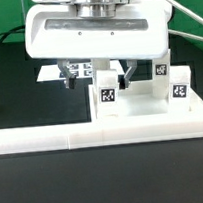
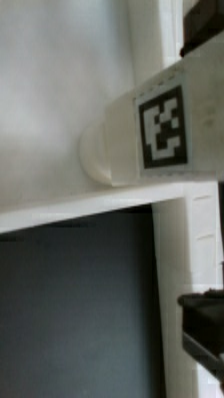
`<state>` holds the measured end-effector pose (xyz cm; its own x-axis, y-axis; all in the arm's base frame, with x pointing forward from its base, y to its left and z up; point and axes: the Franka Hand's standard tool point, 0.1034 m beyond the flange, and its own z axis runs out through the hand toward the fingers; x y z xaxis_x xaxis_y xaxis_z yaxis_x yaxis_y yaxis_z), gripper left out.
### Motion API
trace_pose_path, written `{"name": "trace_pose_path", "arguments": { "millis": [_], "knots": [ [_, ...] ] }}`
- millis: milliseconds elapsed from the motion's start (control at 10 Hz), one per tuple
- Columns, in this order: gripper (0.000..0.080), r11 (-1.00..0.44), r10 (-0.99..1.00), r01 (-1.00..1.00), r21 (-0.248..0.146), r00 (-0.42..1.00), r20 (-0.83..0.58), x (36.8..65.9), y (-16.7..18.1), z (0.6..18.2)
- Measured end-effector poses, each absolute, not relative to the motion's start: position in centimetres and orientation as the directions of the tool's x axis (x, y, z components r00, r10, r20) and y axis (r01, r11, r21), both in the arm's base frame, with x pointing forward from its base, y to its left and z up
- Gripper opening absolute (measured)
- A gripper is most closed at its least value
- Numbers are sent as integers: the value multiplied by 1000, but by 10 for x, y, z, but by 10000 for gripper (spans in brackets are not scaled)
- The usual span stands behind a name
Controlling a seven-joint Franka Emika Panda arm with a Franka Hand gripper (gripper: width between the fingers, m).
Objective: Assemble square table
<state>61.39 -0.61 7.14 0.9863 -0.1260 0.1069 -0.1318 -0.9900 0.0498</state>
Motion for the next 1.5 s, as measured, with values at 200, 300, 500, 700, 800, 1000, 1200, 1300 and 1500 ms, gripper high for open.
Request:
{"name": "trace_pose_path", "arguments": {
  "millis": [200,300,500,700,800,1000,1200,1300,1500],
  "knots": [
    [649,-1000,-15,-14,23,999,-32,610,4,81],
    [649,-999,39,39,6,997,-64,612,5,88],
    [649,-1000,28,29,5,998,-63,616,7,89],
    [649,-1000,14,14,11,998,-58,618,7,84],
    [649,-1000,-2,-1,18,998,-55,621,7,79],
    [649,-998,-61,-60,36,997,-55,627,7,75],
    [626,-996,-86,-84,38,995,-55,626,6,75],
    [455,-988,-151,-149,41,987,-53,626,6,75],
    [288,-955,-296,-294,48,954,-46,626,6,75]
  ]
}}
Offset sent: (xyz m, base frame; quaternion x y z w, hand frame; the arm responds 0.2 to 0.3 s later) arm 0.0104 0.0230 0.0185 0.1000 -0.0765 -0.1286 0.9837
